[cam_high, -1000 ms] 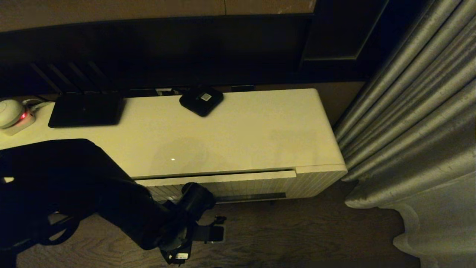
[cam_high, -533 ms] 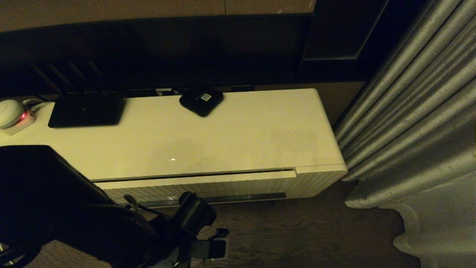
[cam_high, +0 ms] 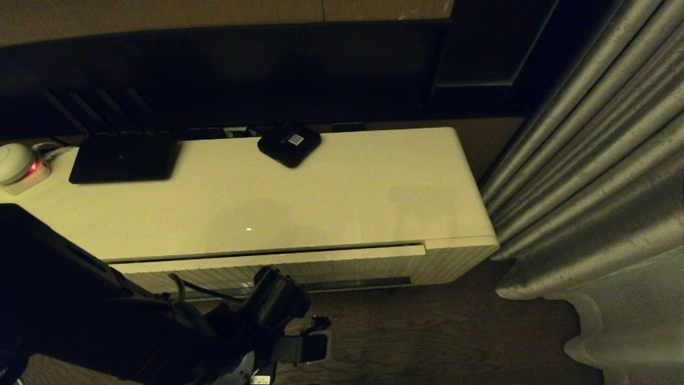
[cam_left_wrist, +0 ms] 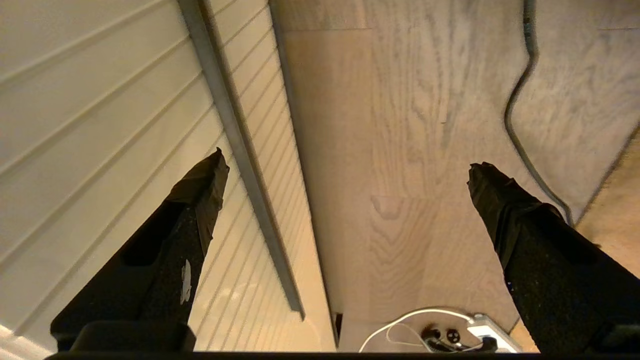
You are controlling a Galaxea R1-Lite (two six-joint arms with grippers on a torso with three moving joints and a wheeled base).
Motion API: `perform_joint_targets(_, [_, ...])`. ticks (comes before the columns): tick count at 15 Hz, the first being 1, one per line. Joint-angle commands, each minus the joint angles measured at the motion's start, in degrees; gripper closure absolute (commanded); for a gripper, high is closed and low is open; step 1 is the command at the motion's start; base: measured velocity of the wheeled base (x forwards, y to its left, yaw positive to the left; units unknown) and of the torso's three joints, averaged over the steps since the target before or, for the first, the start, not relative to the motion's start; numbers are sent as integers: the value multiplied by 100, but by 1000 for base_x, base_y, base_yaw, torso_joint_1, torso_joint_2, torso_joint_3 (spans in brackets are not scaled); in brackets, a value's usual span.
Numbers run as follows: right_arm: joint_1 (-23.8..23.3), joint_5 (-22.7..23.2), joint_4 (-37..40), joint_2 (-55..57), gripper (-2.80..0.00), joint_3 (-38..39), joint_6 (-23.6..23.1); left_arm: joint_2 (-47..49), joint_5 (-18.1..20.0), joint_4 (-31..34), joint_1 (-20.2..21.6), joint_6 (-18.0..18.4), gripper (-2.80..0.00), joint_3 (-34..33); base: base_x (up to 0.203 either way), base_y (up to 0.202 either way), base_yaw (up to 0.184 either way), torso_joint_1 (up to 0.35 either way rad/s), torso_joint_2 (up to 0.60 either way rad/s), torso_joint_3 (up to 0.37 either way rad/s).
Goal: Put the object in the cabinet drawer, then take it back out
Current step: Open the drawer
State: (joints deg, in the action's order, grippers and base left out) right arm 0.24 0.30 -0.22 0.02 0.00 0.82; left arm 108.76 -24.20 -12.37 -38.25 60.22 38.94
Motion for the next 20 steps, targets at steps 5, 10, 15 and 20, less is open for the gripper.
perform_joint_targets(5, [2,5,3,6,0,1,-3,-1336,-73,61,-7,-641,0,-2,0,0,0,0,0,0])
perform_joint_targets(10, [2,5,-4,6,0,0,-3,-2758,-18,1123,-94,-2873,0,491,0,0,0,0,0,0])
perform_joint_targets(15, [2,5,-4,6,0,1,-3,-2773,54,1619,-130,-4903,0,1132,0,0,0,0,0,0])
perform_joint_targets(20, [2,5,-4,6,0,5,-3,-2135,13,2149,-87,-6716,0,1589,0,0,0,0,0,0])
